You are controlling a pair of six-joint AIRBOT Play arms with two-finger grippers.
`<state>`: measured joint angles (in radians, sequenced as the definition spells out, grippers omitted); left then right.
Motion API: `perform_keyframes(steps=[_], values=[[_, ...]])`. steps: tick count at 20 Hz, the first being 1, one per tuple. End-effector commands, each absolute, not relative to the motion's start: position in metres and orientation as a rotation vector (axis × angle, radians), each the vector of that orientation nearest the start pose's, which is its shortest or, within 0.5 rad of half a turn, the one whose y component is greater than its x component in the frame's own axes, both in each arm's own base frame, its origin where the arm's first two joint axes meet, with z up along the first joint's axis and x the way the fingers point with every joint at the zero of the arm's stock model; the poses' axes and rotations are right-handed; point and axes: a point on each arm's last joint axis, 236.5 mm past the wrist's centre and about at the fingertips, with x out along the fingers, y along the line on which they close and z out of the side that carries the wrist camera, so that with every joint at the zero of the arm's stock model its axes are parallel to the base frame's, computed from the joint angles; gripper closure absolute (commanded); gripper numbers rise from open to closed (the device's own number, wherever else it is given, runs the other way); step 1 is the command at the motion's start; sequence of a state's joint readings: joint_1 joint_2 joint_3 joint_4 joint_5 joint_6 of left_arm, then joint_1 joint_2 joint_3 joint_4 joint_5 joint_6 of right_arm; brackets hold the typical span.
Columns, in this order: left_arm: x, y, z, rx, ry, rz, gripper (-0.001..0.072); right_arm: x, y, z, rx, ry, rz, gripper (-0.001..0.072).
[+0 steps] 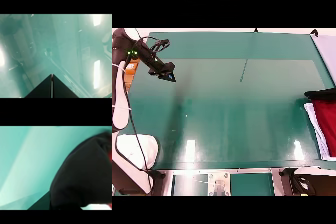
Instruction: Fold the shirts.
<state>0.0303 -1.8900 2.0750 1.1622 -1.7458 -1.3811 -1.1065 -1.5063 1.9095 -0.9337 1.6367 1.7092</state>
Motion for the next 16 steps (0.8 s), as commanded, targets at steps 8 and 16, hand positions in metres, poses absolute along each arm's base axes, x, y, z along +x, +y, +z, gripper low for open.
perform_keyframes(steps=[8,16], values=[[0.445,-0.089,0.023,-0.191,1.564,-0.531,0.0679,0.134,-0.3,0.075,1.077,1.401,-1.035,0.0698],[0.443,-0.089,0.024,-0.191,1.573,-0.534,0.068,0.089,-0.245,0.003,1.189,1.731,-1.056,0.0209]])
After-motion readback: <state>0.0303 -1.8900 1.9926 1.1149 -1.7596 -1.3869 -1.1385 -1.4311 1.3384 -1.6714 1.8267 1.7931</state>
